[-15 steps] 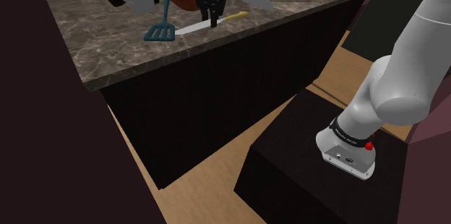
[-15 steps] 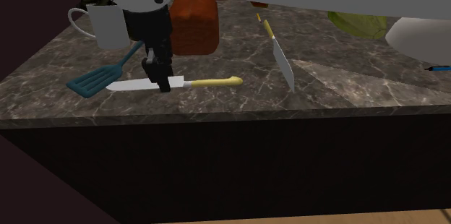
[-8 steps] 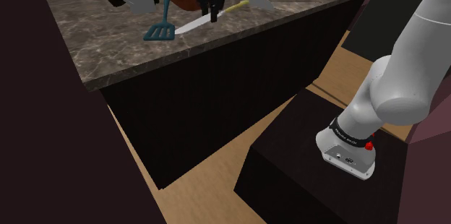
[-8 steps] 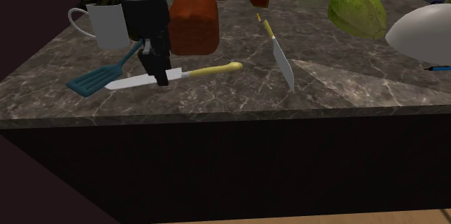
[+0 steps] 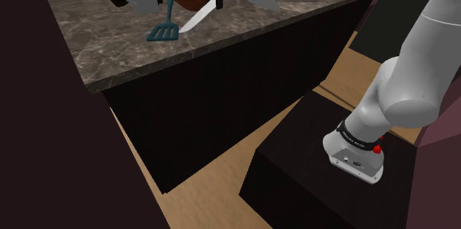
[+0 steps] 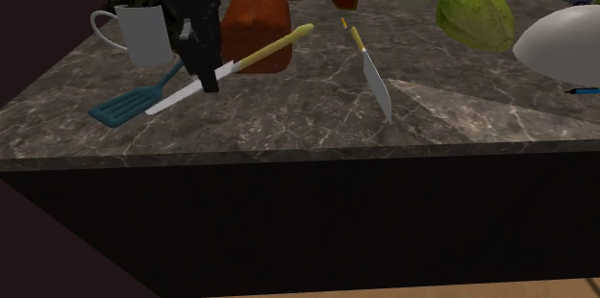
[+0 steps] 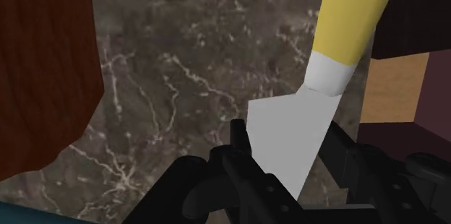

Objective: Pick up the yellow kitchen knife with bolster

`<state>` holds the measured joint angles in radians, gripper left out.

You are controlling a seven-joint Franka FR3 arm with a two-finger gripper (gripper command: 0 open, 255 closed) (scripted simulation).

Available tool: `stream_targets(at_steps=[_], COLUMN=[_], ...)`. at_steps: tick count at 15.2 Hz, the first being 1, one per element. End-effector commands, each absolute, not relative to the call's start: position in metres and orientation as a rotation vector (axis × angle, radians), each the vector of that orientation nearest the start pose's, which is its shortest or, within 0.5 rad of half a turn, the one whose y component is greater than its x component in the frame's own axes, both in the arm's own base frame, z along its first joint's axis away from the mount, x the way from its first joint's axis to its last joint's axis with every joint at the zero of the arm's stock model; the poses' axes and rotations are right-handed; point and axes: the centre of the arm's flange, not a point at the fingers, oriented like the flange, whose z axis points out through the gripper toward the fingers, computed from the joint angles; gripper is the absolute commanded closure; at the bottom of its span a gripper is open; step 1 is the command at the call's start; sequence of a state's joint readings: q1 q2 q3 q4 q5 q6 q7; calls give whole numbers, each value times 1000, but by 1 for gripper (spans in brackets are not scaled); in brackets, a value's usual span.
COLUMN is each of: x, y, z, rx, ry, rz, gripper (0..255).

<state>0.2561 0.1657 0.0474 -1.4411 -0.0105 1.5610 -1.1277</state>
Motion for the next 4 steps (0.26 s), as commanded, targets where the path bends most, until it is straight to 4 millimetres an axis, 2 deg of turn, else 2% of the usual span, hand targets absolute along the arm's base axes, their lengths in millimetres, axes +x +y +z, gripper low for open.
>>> stream_targets(at_steps=[1, 4], x=[577, 577], y=[177, 177], z=[600, 606], rx=[-2358, -2358], ry=[-2050, -2050], rz=[68, 68], gripper=[255, 255])
